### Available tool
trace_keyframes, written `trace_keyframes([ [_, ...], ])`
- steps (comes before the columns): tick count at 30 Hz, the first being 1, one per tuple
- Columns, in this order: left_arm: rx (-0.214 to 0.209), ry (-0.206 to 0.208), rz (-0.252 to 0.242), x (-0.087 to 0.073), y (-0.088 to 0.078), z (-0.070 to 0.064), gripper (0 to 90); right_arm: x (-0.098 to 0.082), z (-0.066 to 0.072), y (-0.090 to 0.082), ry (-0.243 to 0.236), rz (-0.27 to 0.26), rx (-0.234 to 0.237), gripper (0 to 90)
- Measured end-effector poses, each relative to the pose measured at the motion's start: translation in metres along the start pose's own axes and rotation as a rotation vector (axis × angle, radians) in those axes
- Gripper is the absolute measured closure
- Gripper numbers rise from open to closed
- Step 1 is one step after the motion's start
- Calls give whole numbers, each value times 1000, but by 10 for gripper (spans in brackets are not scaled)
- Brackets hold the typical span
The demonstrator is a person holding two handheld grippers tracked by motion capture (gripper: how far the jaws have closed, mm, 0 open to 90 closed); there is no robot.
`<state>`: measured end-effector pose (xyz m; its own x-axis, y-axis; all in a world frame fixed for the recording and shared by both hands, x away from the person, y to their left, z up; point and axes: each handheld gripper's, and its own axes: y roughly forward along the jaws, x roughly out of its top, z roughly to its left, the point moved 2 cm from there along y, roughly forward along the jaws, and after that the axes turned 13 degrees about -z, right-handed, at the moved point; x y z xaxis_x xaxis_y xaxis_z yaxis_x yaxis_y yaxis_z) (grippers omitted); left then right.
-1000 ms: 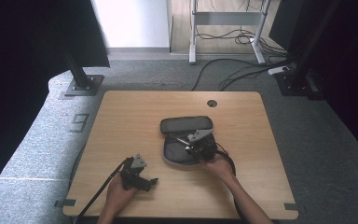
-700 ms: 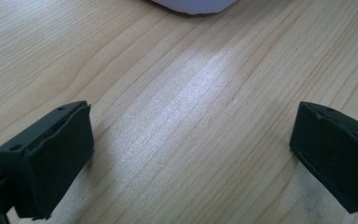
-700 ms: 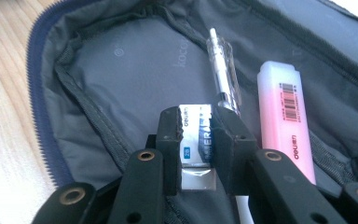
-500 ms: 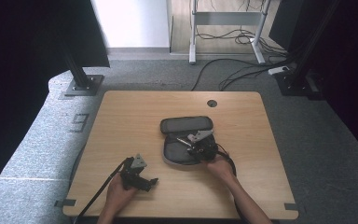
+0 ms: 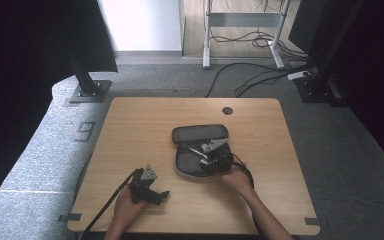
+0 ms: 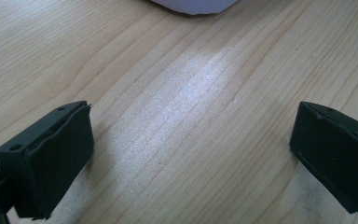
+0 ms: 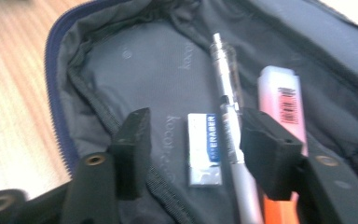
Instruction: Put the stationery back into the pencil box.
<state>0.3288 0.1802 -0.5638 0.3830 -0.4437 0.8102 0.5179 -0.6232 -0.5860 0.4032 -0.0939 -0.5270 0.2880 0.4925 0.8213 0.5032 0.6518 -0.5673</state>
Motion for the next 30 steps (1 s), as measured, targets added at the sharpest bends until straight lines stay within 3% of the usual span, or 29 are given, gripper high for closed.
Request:
trace_keyframes([
  [7, 0, -1, 0, 0, 0, 0, 0, 1, 4, -3, -9, 16, 3, 304],
  [21, 0, -1, 0, 0, 0, 0, 0, 1, 0, -25, -11, -19, -5, 258],
  [30, 0, -1, 0, 0, 0, 0, 0, -2, -3, -40, -10, -42, -58, 145],
])
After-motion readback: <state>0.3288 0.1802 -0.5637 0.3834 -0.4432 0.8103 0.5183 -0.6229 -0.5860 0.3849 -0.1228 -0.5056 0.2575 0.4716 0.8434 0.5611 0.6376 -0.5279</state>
